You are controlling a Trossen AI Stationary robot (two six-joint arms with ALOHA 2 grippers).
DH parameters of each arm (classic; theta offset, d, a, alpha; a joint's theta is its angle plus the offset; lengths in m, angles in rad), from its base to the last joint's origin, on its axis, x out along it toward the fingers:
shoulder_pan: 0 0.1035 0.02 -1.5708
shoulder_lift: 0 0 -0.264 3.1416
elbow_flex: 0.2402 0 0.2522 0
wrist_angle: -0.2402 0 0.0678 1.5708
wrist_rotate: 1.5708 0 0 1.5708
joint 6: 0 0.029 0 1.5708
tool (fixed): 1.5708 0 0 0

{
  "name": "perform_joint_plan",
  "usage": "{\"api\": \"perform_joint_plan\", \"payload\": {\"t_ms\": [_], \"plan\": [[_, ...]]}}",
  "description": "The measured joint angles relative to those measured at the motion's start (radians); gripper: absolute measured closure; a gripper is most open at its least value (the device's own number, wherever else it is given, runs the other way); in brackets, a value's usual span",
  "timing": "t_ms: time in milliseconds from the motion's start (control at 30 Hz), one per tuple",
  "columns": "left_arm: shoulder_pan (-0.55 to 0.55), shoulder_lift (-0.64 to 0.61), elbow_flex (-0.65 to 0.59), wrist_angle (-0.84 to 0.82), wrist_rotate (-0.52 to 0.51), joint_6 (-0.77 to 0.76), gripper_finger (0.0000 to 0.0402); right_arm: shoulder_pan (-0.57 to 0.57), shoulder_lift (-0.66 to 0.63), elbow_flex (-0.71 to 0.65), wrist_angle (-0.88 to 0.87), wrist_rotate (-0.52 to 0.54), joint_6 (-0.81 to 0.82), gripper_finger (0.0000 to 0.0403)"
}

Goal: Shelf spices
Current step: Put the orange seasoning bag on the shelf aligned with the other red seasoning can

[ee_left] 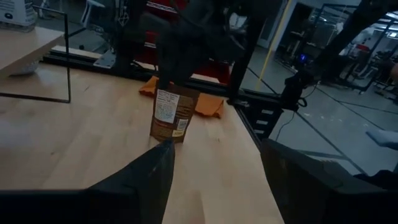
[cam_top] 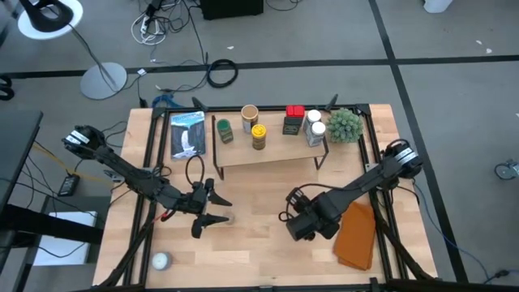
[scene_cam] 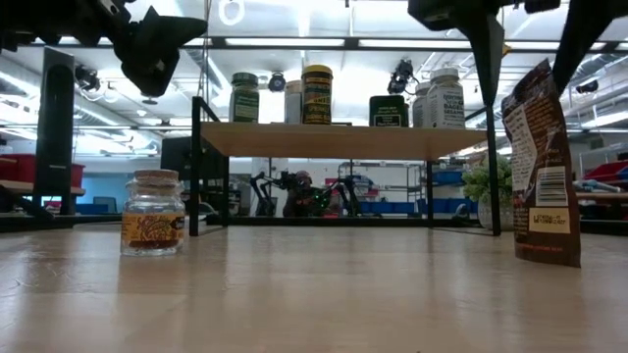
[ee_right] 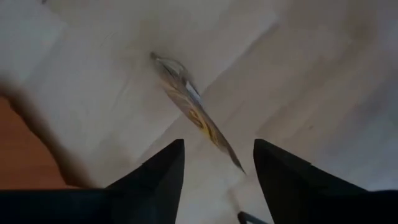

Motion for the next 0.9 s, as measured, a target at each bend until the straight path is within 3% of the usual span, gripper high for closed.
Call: {"api": "perform_joint_plan", "payload": {"t_ms": [200, 433, 633, 900], "plan": [[0.0, 0.0, 0.0, -0.008, 0.0, 0.0, 0.0158, 0.016, 0.042, 0.0, 0.031, 0.0, -0.031, 0.0257], [0.0, 0.0, 0.0, -0.009, 0.0, 0.007, 0.0158, 0.022, 0.031, 0.004, 0.02, -0.001, 0.041, 0.0391], [0.0, 0.0, 0.0, -0.009, 0.0, 0.007, 0.0158, -0.01, 0.028, 0.091, -0.03, -0.001, 0.136, 0.0399], [0.0, 0.0, 0.0, -0.009, 0.013, -0.011, 0.0158, -0.119, 0.026, 0.328, -0.127, 0.006, 0.244, 0.0401]]}}
